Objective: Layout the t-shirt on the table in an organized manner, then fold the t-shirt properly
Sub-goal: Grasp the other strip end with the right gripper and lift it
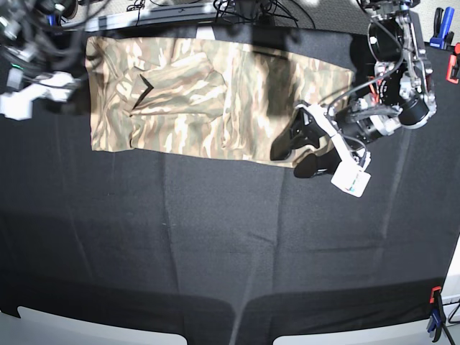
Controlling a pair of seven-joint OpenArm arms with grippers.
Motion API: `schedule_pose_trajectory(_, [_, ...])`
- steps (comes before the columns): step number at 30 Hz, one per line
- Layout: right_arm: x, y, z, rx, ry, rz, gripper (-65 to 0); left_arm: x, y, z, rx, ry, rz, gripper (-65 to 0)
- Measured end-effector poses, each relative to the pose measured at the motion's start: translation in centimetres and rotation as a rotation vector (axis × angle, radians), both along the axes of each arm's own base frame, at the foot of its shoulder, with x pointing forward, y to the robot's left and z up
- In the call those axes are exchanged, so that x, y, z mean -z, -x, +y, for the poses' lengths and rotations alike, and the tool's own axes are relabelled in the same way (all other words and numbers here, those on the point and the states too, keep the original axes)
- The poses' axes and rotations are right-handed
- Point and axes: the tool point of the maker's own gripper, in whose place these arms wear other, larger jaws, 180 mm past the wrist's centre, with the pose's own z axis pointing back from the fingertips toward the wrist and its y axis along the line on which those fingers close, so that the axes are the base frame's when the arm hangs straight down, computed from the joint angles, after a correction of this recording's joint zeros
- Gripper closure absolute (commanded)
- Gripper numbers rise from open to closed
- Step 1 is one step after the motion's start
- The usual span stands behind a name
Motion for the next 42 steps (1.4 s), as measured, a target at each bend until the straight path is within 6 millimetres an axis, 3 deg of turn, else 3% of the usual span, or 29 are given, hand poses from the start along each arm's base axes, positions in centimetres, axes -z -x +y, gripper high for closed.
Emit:
schedule_pose_trajectory(4, [0.7,-0.8,1.6,-0.058,-0.018,0.005,-47.2,0.0,0.0,0.0,0.0,0.0,0.0,-33.5])
schedule_pose_trajectory(14, [1.5,-1.5,-1.1,-0.023,0.066,0.019,-47.2,0.4,0.3,0.1,0.01,-0.02,0.018,-33.5])
schedule_pose_trajectory(16, [2.9,-1.5,-0.8,-0.022,0.02,0.065,-47.2,0.4,0.2,0.1,0.01,-0.019,0.017,-33.5])
schedule_pose_trajectory(20, [3.6,-2.9,0.0,-0.016,-0.074,0.045,-47.2,0.4,0.2,0.1,0.01,-0.02,0.018,-33.5])
schedule_pose_trajectory(27, [3.5,-3.4,1.8,-0.06,-0.134,0.033,-47.2,0.4,0.2,0.1,0.01,-0.02,0.018,-33.5])
schedule_pose_trajectory(37, [4.4,-4.7,9.2,-0.315,-0.144,0.07,-47.2,0.4,0.3,0.1,0.01,-0.02,0.018,-33.5])
schedule_pose_trajectory(42, [4.5,-4.7,10.1,-0.345,-0.147,0.075,-47.2,0.4,0.2,0.1,0.01,-0.019,0.017,-33.5])
